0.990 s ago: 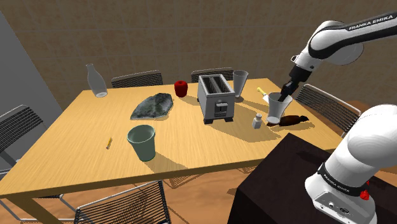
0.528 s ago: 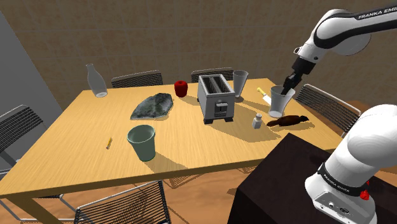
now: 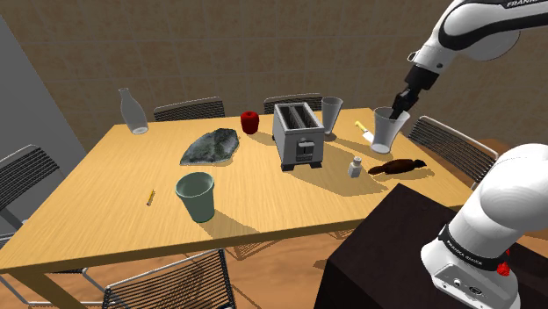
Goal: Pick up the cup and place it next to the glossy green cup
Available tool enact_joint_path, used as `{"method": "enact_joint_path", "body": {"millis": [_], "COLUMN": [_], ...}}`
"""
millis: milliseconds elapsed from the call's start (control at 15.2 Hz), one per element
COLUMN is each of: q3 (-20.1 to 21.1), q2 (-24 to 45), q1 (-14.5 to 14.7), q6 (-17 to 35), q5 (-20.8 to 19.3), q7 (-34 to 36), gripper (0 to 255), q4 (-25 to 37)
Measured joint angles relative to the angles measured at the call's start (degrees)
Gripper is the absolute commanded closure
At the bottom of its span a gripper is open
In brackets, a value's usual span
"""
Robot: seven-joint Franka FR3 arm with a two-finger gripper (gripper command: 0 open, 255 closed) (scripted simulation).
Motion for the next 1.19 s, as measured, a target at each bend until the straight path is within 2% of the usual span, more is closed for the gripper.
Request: {"method": "enact_joint_path", "body": {"millis": [792,1188], "q3": [10.6,14.8], "q2": [10.9,20.5], "q1": [10.5,15.2], "q6": [9.7,13.4], "q5": [9.2,13.1], "q7": [12.4,17.6], "gripper": [255,255], "q4": [3.7,10.6]}}
